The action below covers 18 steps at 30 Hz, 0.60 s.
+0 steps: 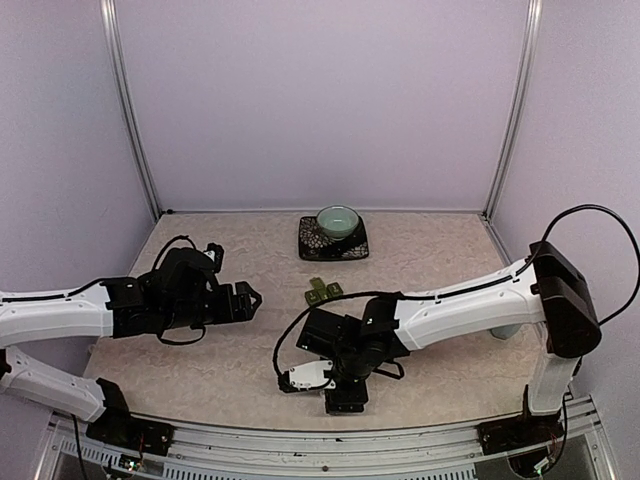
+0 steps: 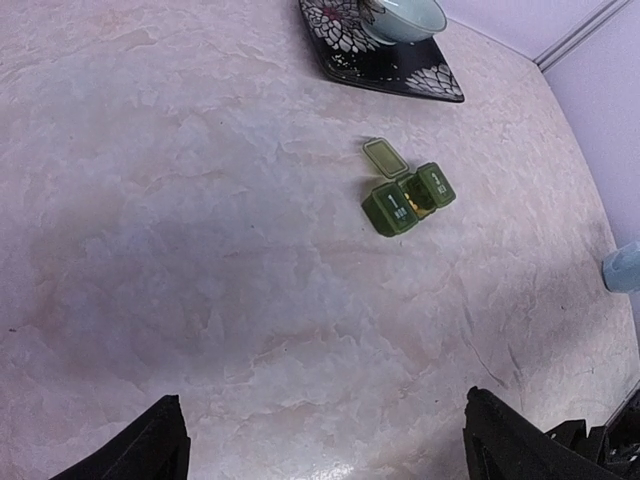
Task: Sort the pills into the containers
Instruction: Pick up the pill bottle from the center of the board.
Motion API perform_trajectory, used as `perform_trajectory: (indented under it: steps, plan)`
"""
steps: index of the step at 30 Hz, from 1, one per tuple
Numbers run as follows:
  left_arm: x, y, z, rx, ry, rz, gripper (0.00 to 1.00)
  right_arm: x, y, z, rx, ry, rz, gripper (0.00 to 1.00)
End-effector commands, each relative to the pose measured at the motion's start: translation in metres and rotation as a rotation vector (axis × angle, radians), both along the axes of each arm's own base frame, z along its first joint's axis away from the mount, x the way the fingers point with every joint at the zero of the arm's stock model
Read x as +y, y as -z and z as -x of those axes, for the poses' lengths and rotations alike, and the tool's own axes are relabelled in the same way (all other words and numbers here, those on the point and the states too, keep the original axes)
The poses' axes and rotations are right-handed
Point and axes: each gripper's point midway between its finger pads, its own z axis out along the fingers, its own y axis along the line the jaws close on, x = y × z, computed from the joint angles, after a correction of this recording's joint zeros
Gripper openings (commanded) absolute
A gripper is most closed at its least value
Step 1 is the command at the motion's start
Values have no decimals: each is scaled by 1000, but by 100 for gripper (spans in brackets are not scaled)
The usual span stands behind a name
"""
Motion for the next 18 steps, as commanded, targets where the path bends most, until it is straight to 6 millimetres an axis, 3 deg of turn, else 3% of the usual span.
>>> perform_trajectory:
  steps: [1, 6, 18]
  plan:
    - [4, -2, 3, -2, -3, 30, 93, -8, -4, -1, -33, -30, 67, 71]
    - [7, -4, 6, -2, -6, 41, 93, -9, 9, -2, -58, -56, 114, 68]
    - [10, 3, 9, 12, -9, 50, 93, 9, 19, -6, -126, -105, 130, 58]
